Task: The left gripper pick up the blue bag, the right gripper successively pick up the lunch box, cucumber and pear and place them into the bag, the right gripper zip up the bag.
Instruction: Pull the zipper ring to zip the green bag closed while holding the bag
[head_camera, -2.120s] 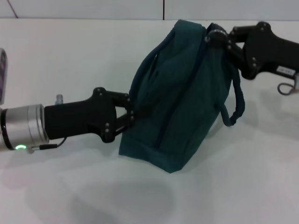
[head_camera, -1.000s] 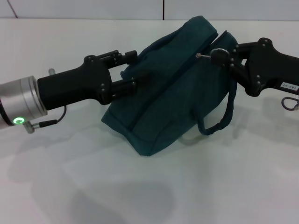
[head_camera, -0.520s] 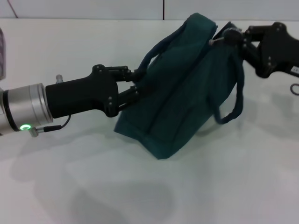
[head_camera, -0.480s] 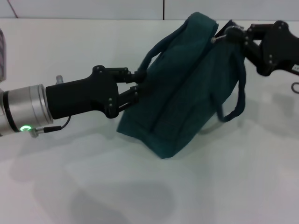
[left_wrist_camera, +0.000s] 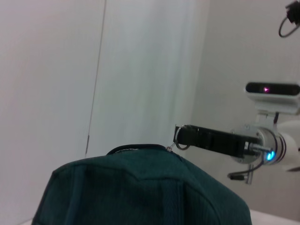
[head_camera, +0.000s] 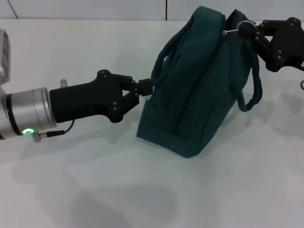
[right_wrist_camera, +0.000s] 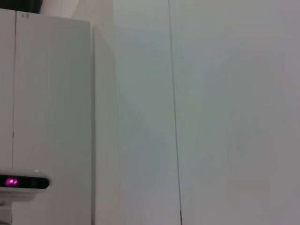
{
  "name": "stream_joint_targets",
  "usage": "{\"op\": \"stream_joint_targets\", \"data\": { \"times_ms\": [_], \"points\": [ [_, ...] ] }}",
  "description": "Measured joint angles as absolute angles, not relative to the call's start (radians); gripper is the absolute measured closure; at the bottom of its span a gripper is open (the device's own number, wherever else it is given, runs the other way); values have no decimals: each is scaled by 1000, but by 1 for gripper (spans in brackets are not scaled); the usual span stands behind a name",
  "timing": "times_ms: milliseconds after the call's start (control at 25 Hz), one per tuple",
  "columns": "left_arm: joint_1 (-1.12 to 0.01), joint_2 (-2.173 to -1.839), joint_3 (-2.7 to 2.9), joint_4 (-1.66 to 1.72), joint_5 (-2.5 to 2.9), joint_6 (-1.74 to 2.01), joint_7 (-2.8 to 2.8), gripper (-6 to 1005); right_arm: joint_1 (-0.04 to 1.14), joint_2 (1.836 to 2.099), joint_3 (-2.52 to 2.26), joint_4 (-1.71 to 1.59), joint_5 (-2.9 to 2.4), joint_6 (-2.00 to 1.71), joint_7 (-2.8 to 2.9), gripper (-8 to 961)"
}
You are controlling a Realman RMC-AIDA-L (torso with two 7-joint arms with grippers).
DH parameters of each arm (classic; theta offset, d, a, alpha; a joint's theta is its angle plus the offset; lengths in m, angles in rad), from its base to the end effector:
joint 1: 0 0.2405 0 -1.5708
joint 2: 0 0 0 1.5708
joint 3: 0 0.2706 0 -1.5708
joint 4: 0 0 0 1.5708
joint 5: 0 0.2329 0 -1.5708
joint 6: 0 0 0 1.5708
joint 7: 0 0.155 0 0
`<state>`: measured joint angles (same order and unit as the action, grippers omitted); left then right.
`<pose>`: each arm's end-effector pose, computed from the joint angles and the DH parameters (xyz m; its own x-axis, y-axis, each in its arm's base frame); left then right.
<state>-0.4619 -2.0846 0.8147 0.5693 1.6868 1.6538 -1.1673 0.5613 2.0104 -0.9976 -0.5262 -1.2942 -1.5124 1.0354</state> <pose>-0.2646 0.3335 -0.0237 0.7014 0.1641 0.6937 0.3476 -0.9283 -0.1318 0.2235 0.3927 0.0097 0.6544 0.0804 -0.7518 -0.2837 -0.8956 -0.3427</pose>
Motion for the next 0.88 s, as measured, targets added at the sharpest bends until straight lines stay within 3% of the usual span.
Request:
{"op": "stream_joint_targets", "data": {
  "times_ms": [160,360,880],
  "points": [
    [-481,-2084,811,563,1684,1656,-1269,976,566,2011,-998,-523,-1301,-1513,1032,944],
    [-493,-2085,806,563,1680,1654,-1362,905,569,2011,-999,-521,-1312,-1515,1032,944],
    [-517,-2098,883,516,1626,1574,-1404,414,563,2011,-999,-521,-1315,-1520,1029,944]
  ]
}}
